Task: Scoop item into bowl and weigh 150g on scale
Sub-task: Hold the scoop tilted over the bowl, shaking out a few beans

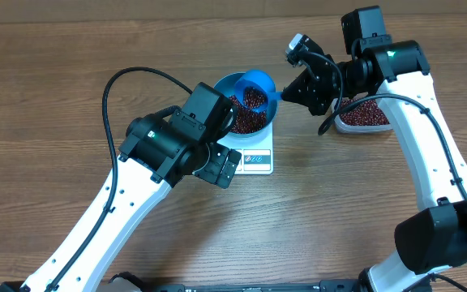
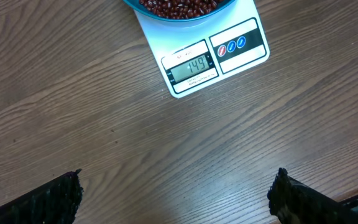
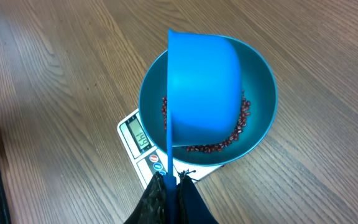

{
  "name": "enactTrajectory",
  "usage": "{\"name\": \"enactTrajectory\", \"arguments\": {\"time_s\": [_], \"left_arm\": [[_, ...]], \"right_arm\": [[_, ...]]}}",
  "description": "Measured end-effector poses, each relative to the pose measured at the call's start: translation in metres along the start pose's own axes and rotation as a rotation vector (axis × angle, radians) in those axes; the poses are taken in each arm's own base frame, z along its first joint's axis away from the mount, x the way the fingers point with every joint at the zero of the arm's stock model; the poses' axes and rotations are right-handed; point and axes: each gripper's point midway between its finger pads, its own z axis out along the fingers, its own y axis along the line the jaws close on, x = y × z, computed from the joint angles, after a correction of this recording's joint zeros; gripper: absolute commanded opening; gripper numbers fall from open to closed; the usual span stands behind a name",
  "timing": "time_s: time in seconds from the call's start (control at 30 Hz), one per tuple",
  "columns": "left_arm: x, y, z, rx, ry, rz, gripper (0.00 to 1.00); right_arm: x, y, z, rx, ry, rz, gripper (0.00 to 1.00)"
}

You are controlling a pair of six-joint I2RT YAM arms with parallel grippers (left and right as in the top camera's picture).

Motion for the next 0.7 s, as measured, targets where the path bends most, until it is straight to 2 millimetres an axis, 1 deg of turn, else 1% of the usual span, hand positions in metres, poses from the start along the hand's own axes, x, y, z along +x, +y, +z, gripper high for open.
{"name": "enactTrajectory", "arguments": {"time_s": [0.7], "left_arm": [[0.0, 0.0, 0.0, 0.0, 0.0, 0.0, 1.0]], "right_arm": [[-0.0027, -0.0023, 0.0, 0.008, -0.01, -0.025, 0.04]]}}
